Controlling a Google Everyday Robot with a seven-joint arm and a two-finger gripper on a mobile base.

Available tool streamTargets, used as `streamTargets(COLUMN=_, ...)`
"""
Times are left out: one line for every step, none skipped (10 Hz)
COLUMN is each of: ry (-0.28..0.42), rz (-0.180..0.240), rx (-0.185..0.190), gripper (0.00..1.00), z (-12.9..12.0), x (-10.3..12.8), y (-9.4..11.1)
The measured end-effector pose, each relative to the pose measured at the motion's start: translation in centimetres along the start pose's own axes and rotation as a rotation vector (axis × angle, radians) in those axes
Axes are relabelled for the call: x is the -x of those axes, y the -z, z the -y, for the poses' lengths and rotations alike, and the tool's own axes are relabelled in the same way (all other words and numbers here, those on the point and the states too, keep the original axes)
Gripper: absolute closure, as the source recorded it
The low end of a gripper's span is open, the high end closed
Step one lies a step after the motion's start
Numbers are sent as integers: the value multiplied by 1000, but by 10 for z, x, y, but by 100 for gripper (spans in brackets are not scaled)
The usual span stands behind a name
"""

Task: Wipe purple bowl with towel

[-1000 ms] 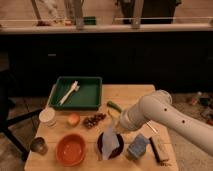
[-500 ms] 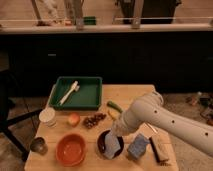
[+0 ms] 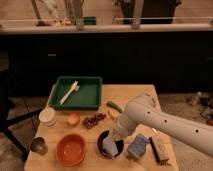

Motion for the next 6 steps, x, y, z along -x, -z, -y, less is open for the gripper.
streamTargets(ry=2, rz=20, rx=3, gripper=100, z=1, x=3, y=-5)
streamTargets(ry=-8, rz=38, rx=-2, gripper=100, z=1, x=4, y=-9)
streamTargets(ry=-23, rz=47, rx=-12, gripper=100, z=1, x=4, y=-10)
streamTargets(ry=-27, rz=48, rx=-14, gripper=100, z=1, x=3, y=-10)
streamTargets(ry=-29, rz=47, rx=-15, gripper=100, z=0, x=3, y=-10)
streamTargets(ry=-29, rz=48, rx=-15, gripper=100, z=0, x=3, y=-10)
